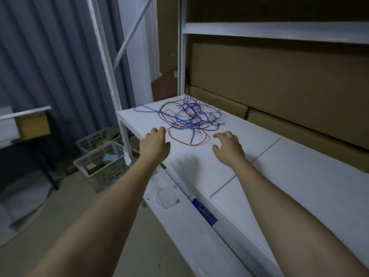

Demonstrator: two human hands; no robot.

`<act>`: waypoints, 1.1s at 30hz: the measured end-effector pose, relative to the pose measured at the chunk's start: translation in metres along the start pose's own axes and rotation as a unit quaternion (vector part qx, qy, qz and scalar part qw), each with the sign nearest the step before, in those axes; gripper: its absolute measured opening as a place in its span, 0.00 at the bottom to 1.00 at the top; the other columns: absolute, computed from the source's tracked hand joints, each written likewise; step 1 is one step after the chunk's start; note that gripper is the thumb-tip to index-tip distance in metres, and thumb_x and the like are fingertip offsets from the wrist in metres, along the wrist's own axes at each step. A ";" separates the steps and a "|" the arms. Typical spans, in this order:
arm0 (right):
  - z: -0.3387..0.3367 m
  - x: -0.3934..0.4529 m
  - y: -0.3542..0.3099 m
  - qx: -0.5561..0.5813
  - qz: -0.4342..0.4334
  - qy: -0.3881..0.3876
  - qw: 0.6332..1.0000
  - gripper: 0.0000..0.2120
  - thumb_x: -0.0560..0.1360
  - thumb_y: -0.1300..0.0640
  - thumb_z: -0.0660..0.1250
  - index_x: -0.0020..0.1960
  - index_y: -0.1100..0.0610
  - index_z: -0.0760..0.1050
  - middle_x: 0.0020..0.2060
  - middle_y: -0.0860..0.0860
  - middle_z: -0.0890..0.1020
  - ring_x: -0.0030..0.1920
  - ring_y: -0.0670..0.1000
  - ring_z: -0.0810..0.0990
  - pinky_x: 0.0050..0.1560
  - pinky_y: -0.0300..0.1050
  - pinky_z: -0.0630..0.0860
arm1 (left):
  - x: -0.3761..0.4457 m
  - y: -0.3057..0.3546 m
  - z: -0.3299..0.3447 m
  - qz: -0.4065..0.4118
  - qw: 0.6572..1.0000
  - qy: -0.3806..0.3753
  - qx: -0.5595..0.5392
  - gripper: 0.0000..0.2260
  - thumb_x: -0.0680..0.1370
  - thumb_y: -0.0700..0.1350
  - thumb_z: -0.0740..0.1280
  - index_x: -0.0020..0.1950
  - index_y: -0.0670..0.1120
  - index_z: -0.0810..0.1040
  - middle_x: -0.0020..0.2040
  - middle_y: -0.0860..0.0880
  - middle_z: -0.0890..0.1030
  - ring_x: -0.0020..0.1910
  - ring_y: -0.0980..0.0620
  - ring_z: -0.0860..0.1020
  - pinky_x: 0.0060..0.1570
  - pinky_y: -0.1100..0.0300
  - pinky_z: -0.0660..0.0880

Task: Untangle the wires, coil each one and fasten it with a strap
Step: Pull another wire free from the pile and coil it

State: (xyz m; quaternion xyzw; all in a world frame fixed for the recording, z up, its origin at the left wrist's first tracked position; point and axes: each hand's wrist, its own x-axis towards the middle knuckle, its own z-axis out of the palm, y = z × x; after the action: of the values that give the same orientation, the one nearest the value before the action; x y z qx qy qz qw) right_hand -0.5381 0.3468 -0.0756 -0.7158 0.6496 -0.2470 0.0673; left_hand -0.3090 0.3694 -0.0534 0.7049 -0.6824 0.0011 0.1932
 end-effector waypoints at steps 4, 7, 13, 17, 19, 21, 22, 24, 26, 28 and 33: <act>0.033 0.041 -0.031 0.002 0.026 -0.003 1.000 0.20 0.78 0.56 0.63 0.69 0.54 0.70 0.66 0.55 0.70 0.65 0.57 0.66 0.62 0.50 0.68 | 0.045 -0.046 -0.007 0.008 1.000 -0.004 -0.005 0.18 0.80 0.48 0.62 0.69 0.45 0.66 0.65 0.42 0.72 0.57 0.43 0.74 0.42 0.55 0.70; 0.051 0.070 -0.039 -0.003 0.046 -0.007 0.999 0.20 0.78 0.55 0.63 0.70 0.55 0.70 0.67 0.55 0.70 0.66 0.57 0.66 0.62 0.50 0.69 | 0.080 -0.065 0.000 0.020 1.000 -0.012 -0.014 0.18 0.81 0.47 0.62 0.69 0.45 0.66 0.66 0.43 0.71 0.58 0.43 0.74 0.43 0.56 0.70; 0.083 0.136 -0.029 -0.033 0.079 -0.038 0.996 0.24 0.75 0.52 0.69 0.70 0.55 0.70 0.67 0.55 0.70 0.66 0.56 0.69 0.62 0.49 0.71 | 0.162 -0.084 0.039 0.055 0.997 -0.037 -0.030 0.20 0.80 0.48 0.64 0.70 0.46 0.66 0.68 0.44 0.71 0.60 0.45 0.74 0.45 0.58 0.71; 0.100 0.192 -0.029 0.013 0.075 -0.101 0.992 0.17 0.72 0.53 0.73 0.59 0.56 0.79 0.54 0.53 0.81 0.51 0.51 0.79 0.51 0.45 0.76 | 0.228 -0.094 0.059 0.084 0.994 -0.050 -0.042 0.19 0.79 0.47 0.65 0.69 0.46 0.67 0.67 0.43 0.72 0.60 0.44 0.75 0.51 0.54 0.77; 0.106 0.217 -0.034 0.046 0.068 -0.104 0.991 0.10 0.72 0.54 0.74 0.51 0.57 0.82 0.45 0.53 0.84 0.42 0.48 0.80 0.42 0.41 0.75 | 0.256 -0.095 0.066 0.111 0.991 -0.059 -0.046 0.19 0.79 0.48 0.66 0.68 0.46 0.69 0.65 0.44 0.73 0.58 0.44 0.76 0.52 0.51 0.79; 0.109 0.241 -0.043 0.086 0.062 -0.088 0.990 0.07 0.71 0.55 0.75 0.46 0.57 0.83 0.40 0.51 0.84 0.39 0.47 0.79 0.38 0.36 0.73 | 0.280 -0.094 0.074 0.141 0.986 -0.062 -0.055 0.18 0.79 0.48 0.66 0.68 0.47 0.69 0.64 0.45 0.74 0.58 0.45 0.76 0.52 0.51 0.78; 0.110 0.252 -0.048 0.103 0.057 -0.087 0.989 0.05 0.70 0.55 0.75 0.43 0.56 0.82 0.37 0.49 0.83 0.38 0.46 0.80 0.36 0.35 0.73 | 0.290 -0.093 0.079 0.162 0.983 -0.061 -0.063 0.18 0.79 0.48 0.66 0.67 0.48 0.70 0.64 0.46 0.74 0.58 0.45 0.76 0.50 0.53 0.78; 0.111 0.268 -0.059 0.106 0.048 -0.121 0.986 0.04 0.70 0.55 0.76 0.40 0.54 0.81 0.33 0.47 0.82 0.35 0.45 0.79 0.34 0.35 0.73 | 0.304 -0.090 0.088 0.206 0.973 -0.069 -0.072 0.16 0.79 0.49 0.66 0.66 0.48 0.71 0.62 0.46 0.75 0.56 0.47 0.76 0.48 0.56 0.76; 0.111 0.276 -0.062 0.063 0.048 -0.174 0.982 0.05 0.70 0.54 0.75 0.42 0.54 0.82 0.34 0.45 0.81 0.37 0.45 0.79 0.36 0.37 0.73 | 0.315 -0.087 0.097 0.248 0.962 -0.091 -0.070 0.16 0.79 0.49 0.66 0.65 0.48 0.72 0.61 0.46 0.75 0.55 0.48 0.75 0.47 0.58 0.75; 0.110 0.274 -0.057 0.041 0.070 -0.205 0.975 0.06 0.71 0.52 0.74 0.44 0.54 0.82 0.37 0.45 0.82 0.41 0.45 0.79 0.39 0.38 0.73 | 0.325 -0.084 0.104 0.284 0.949 -0.110 -0.075 0.16 0.79 0.48 0.66 0.66 0.48 0.72 0.61 0.46 0.75 0.56 0.49 0.75 0.49 0.58 0.76; 0.111 0.239 -0.041 0.055 0.193 -0.132 0.971 0.14 0.77 0.49 0.66 0.41 0.59 0.80 0.34 0.56 0.80 0.37 0.51 0.77 0.41 0.46 0.72 | 0.343 -0.069 0.126 0.394 0.906 -0.120 -0.103 0.15 0.79 0.48 0.64 0.65 0.46 0.73 0.60 0.46 0.76 0.58 0.46 0.73 0.51 0.55 0.74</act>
State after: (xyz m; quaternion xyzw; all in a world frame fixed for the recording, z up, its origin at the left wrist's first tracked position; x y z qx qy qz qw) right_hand -0.4438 0.0975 -0.0915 -0.5982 0.7463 -0.1682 0.2386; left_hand -0.2519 0.0051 -0.0976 0.3499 -0.9189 -0.0778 0.1650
